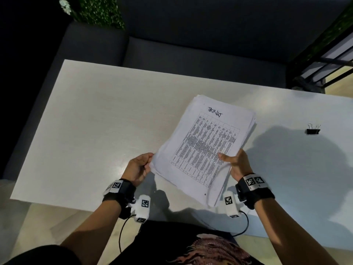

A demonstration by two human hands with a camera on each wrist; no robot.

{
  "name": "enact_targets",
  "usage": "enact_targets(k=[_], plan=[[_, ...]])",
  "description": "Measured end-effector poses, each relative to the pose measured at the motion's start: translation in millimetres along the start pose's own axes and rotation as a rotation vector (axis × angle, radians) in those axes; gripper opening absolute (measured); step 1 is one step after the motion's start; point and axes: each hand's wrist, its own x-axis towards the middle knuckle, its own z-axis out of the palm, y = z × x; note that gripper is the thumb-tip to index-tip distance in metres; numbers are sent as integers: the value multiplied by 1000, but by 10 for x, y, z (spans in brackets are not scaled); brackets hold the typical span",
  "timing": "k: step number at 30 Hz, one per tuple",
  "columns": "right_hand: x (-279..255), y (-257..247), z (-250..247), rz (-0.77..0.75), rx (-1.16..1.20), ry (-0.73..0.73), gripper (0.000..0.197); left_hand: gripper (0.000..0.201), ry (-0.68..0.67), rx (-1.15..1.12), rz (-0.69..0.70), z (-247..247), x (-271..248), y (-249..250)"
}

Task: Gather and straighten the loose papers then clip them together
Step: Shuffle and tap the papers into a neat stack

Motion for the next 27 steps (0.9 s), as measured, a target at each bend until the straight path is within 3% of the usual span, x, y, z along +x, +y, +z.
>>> enact_targets(k=[3, 6, 8, 10, 15, 19, 21, 24, 27], plan=[[8, 18, -84, 0, -20, -51, 59, 30, -50, 102, -8, -30, 34, 25], [14, 76, -114, 15, 35, -87, 82, 29, -116, 377, -83, 49, 51, -18], [6, 87, -109, 16, 30, -97, 74, 14, -149, 478, -81, 77, 72, -71], [8, 109, -120, 20, 13, -68, 61, 23, -139, 506, -90, 88, 51, -73], [61, 157, -182, 91, 45, 29, 49, 28, -201, 505, -213, 62, -25, -76], [78, 157, -203, 106, 58, 36, 54, 20, -155, 368, -183, 123, -48, -141], [109, 188, -228, 121, 34, 42, 53, 30, -147, 308, -228, 114, -19, -177], [149, 241, -264, 154, 33, 55, 65, 62, -169, 200, -302, 112, -9, -239], [124, 209, -253, 165, 37, 33, 64, 67, -216, 136, -360, 100, -11, -292]])
